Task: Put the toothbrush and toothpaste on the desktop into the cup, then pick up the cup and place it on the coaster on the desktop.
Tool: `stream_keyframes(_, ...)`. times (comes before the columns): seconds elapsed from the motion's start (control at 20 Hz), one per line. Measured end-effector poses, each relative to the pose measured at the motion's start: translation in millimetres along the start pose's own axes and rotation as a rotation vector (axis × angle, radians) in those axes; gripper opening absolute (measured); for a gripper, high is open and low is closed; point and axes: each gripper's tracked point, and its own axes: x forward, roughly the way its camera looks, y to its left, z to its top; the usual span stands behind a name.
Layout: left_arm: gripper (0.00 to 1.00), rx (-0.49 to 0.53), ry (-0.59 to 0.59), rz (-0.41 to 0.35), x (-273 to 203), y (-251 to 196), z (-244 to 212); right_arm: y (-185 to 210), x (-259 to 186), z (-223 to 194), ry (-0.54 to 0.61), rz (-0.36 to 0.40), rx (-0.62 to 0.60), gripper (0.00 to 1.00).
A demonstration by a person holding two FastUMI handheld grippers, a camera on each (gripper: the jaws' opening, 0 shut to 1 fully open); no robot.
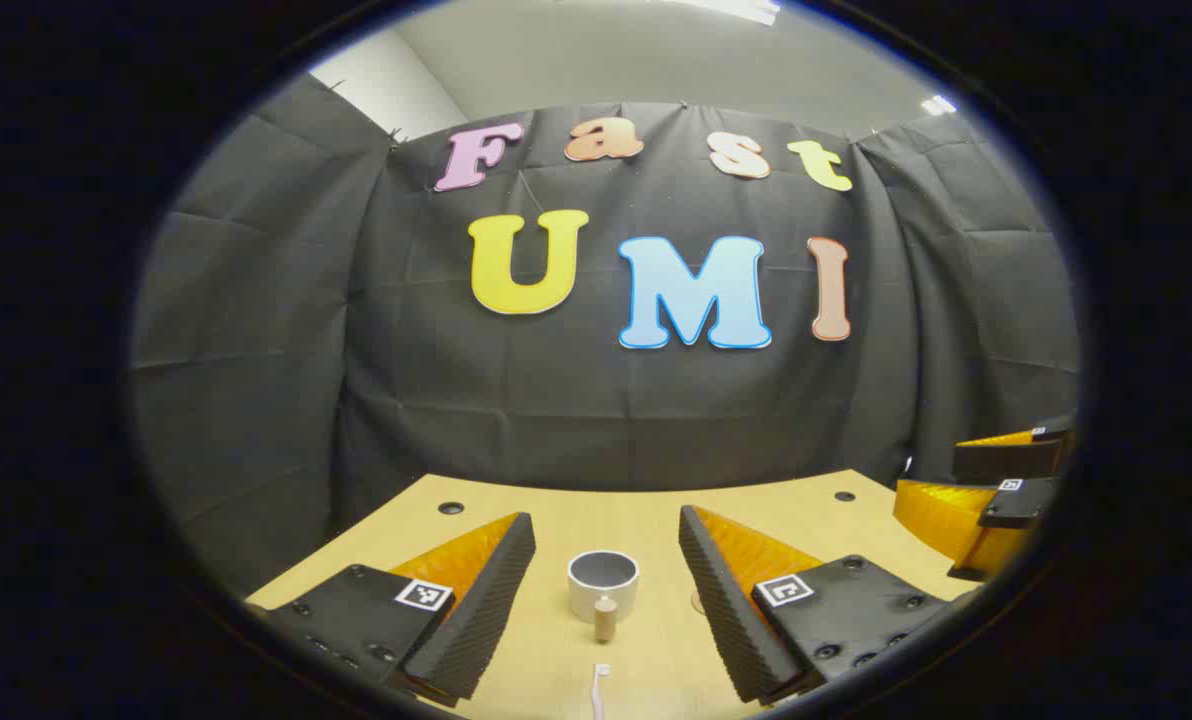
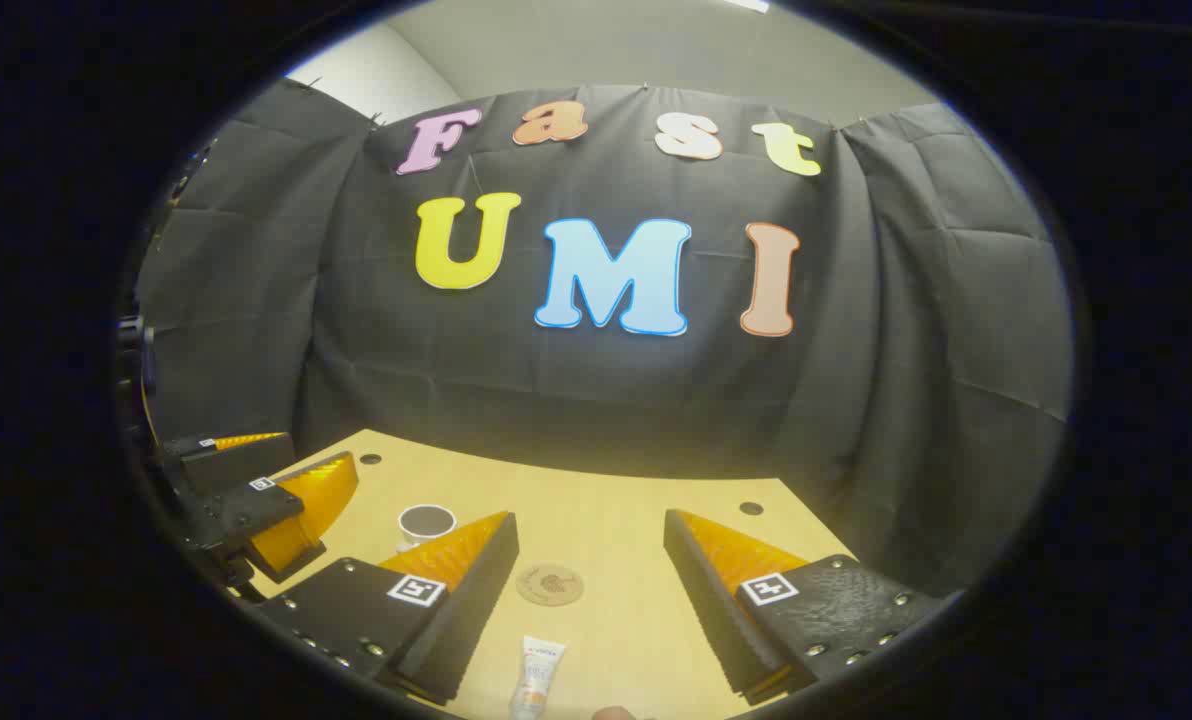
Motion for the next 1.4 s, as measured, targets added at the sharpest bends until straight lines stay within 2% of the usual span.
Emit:
stream_keyframes(0.05, 1.0, 0.005, 0.01, 0.0, 1, 0, -2, 1, 1, -2, 0.007, 0.004, 0.005, 0.92)
stream_keyframes(0.15, 0.89, 0.013, 0.034, -0.007, 3, -2, -10, 2, 3, -8, 0.027, 0.009, 0.024, 0.92)
stream_keyframes(0.3, 1.0, 0.002, 0.084, -0.019, 5, -4, -26, 6, 6, -20, 0.073, 0.026, 0.055, 0.91)
stream_keyframes(0.35, 0.94, -0.002, 0.1, -0.019, 5, -4, -30, 5, 6, -24, 0.084, 0.025, 0.055, 0.91)
stream_keyframes(0.4, 1.0, -0.005, 0.115, -0.021, 5, -3, -34, 3, 7, -27, 0.098, 0.021, 0.051, 0.91)
stream_keyframes(0.55, 1.0, -0.025, 0.176, -0.03, 5, -7, -50, 5, 10, -36, 0.126, 0.02, 0.042, 0.92)
stream_keyframes(0.6, 0.94, -0.033, 0.195, -0.031, 5, -7, -55, 6, 10, -39, 0.137, 0.022, 0.042, 0.92)
stream_keyframes(0.65, 1.0, -0.042, 0.208, -0.034, 5, -7, -59, 6, 10, -42, 0.145, 0.025, 0.04, 0.92)
stream_keyframes(0.85, 1.0, -0.056, 0.259, -0.034, 5, -7, -72, 13, 12, -58, 0.206, 0.042, 0.047, 0.92)
stream_keyframes(1.2, 1.0, -0.096, 0.417, -0.033, 5, -5, -118, 22, 16, -104, 0.399, 0.058, 0.094, 0.92)
stream_keyframes(1.25, 0.95, -0.097, 0.448, -0.031, 4, -4, -127, 25, 17, -110, 0.422, 0.064, 0.096, 0.92)
stream_keyframes(1.35, 0.95, -0.098, 0.506, -0.032, 3, -5, -144, 30, 18, -120, 0.468, 0.079, 0.102, 0.92)
stream_keyframes(1.4, 1.0, -0.101, 0.533, -0.032, 3, -4, -150, 31, 18, -124, 0.486, 0.086, 0.104, 0.94)
